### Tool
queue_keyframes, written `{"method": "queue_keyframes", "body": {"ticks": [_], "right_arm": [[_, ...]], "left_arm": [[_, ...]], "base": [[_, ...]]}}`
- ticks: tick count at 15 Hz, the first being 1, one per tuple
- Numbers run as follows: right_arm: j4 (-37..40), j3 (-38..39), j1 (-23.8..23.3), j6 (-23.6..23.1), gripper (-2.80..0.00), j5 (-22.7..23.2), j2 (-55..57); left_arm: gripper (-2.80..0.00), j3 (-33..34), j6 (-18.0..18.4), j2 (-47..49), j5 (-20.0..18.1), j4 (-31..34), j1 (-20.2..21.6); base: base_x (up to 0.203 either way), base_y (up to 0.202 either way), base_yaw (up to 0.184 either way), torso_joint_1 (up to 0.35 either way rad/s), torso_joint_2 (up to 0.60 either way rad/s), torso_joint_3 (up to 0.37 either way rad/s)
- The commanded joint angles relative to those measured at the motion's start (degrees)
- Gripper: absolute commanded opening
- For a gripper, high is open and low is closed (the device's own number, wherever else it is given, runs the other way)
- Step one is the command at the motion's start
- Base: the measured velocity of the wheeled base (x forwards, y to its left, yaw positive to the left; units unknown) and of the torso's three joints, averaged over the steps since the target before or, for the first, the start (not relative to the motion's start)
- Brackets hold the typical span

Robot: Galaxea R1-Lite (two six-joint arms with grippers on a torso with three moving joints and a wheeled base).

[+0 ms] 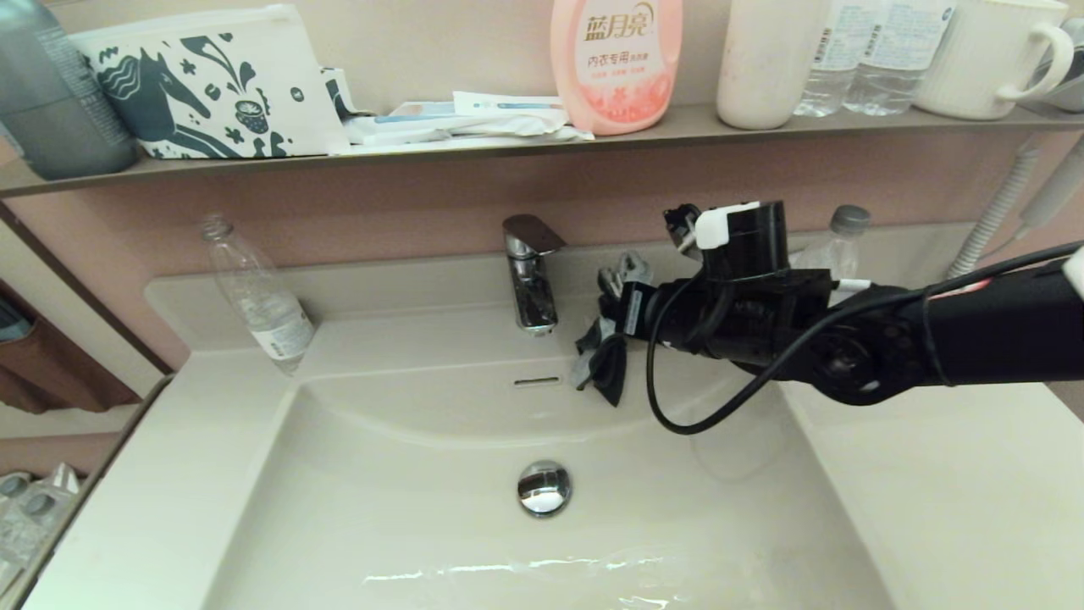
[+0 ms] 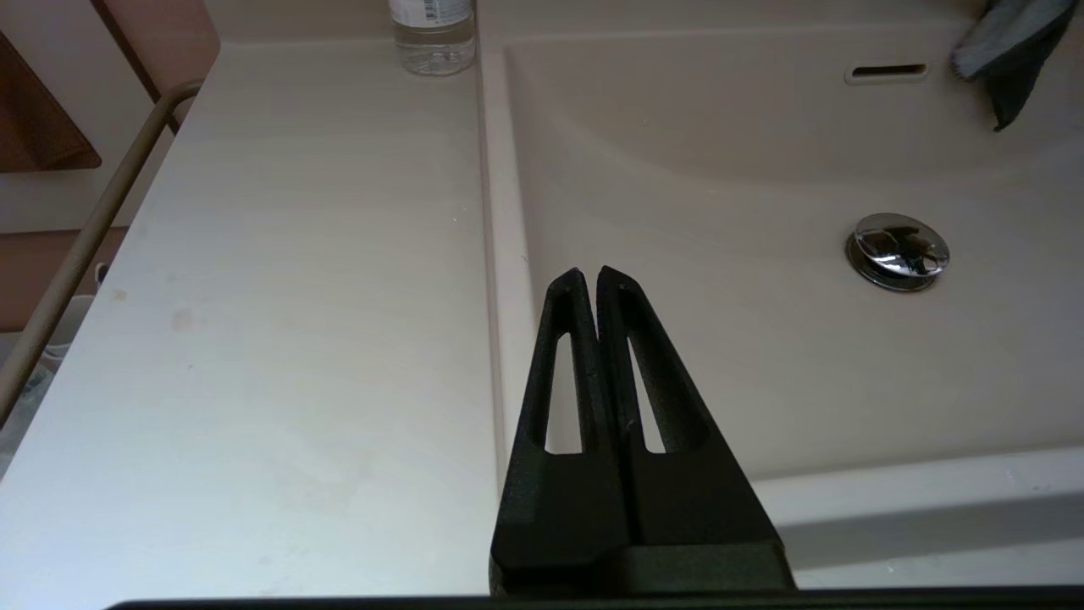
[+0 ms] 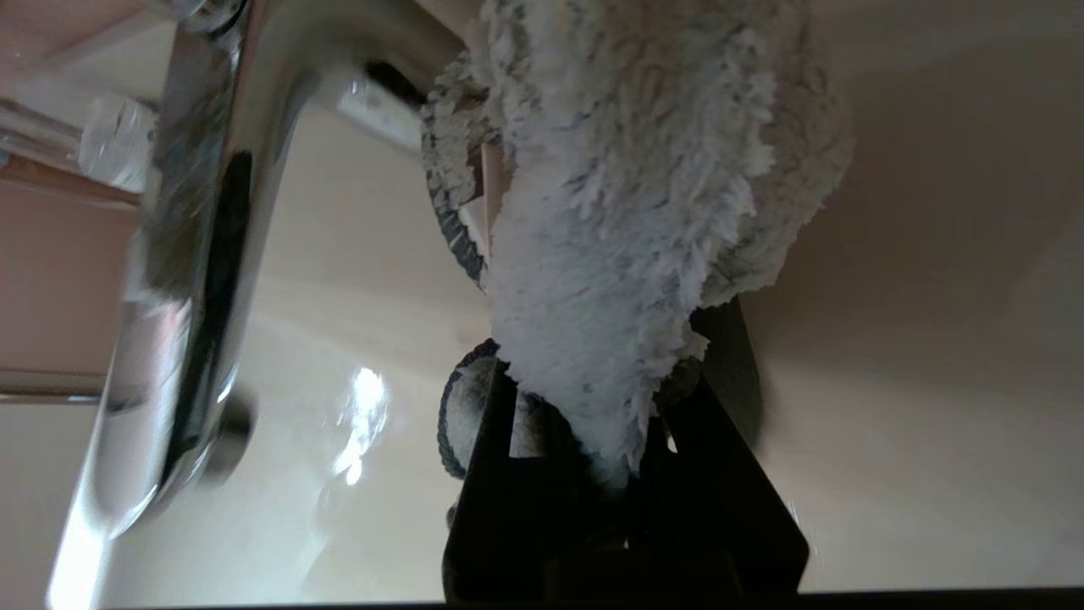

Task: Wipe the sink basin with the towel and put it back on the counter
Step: Wipe the sink

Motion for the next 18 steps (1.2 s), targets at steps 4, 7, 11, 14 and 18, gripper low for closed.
{"method": "queue_keyframes", "body": {"ticks": [4, 7, 11, 14, 18], "right_arm": [[-9.1, -2.83, 0.14, -9.88, -2.8, -3.1, 11.38], [-14.53, -2.77, -1.41, -15.36, -2.8, -7.07, 14.68], [-17.43, -0.81, -3.69, -20.67, -2.8, -9.54, 13.6], [-16.92, 6.52, -7.1, -23.82, -2.8, -9.55, 8.49], [-16.95, 14.04, -14.05, -24.62, -2.8, -9.43, 2.11]], "left_arm": [[-2.8, 0.01, -0.03, 0.08, 0.01, -0.01, 0.02], [-2.8, 0.01, -0.03, 0.08, 0.01, -0.01, 0.02], [-2.8, 0.01, -0.03, 0.08, 0.01, -0.01, 0.02], [-2.8, 0.01, -0.03, 0.08, 0.01, -0.01, 0.02], [-2.8, 0.01, -0.03, 0.08, 0.01, -0.01, 0.0]], "base": [[0.0, 0.0, 0.0, 0.0, 0.0, 0.0], [0.0, 0.0, 0.0, 0.0, 0.0, 0.0], [0.0, 0.0, 0.0, 0.0, 0.0, 0.0], [0.0, 0.0, 0.0, 0.0, 0.0, 0.0], [0.0, 0.0, 0.0, 0.0, 0.0, 0.0]]}}
